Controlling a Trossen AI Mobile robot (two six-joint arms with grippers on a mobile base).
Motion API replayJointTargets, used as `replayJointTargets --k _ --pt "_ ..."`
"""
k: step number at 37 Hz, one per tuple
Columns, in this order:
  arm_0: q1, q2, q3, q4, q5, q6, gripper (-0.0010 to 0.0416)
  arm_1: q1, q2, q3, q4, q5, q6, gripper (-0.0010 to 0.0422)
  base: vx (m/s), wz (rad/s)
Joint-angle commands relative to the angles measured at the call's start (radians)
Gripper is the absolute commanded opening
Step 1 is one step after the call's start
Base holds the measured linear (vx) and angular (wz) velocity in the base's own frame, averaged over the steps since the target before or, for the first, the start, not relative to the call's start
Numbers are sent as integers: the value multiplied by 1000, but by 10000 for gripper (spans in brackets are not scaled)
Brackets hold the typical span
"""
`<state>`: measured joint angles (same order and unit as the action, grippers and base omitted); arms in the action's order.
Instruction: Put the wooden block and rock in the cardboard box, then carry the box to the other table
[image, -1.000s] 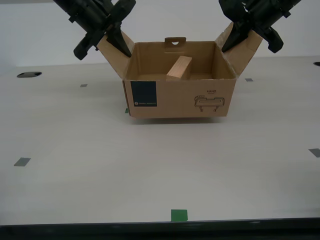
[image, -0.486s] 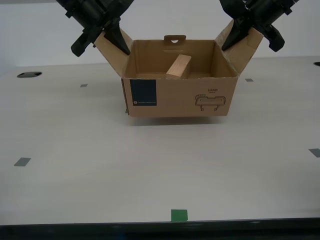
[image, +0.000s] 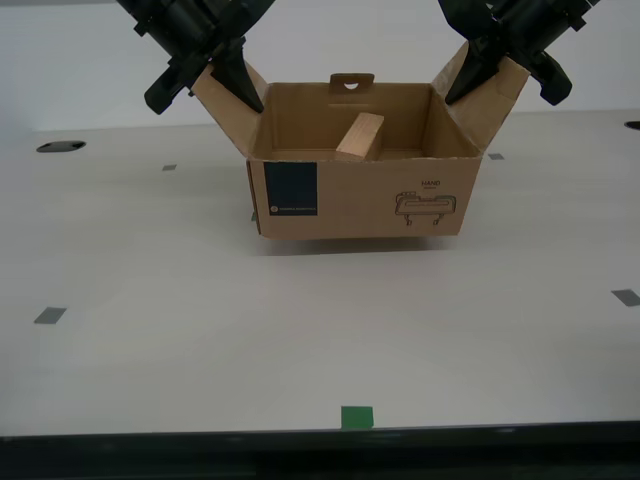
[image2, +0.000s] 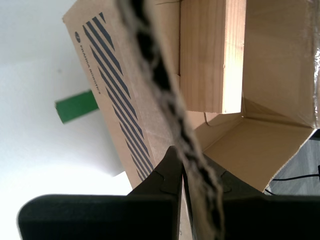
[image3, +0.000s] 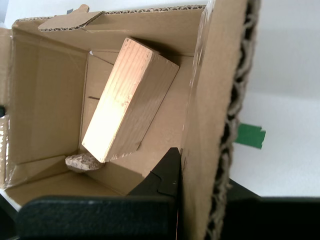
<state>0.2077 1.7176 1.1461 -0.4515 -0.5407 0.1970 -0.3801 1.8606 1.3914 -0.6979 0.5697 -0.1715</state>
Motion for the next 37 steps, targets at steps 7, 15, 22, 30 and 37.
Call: replayJointTargets --k 7,15,22,30,37 --pt "2 -2 7 25 -4 8 -1 -10 -2 6 11 25 -48 -1 -170 -5" --pt "6 -3 5 23 -5 22 -1 -21 -2 5 10 25 -109 -1 -186 -11" --pt "8 -6 5 24 -5 32 -1 -47 -2 5 7 22 -143 -1 -171 -7" --pt "10 -6 5 23 -5 38 -1 -59 -2 5 28 -34 -225 -1 -158 1" --pt "10 -6 5 25 -4 38 -1 -66 -2 5 69 -36 -217 -1 -154 0"
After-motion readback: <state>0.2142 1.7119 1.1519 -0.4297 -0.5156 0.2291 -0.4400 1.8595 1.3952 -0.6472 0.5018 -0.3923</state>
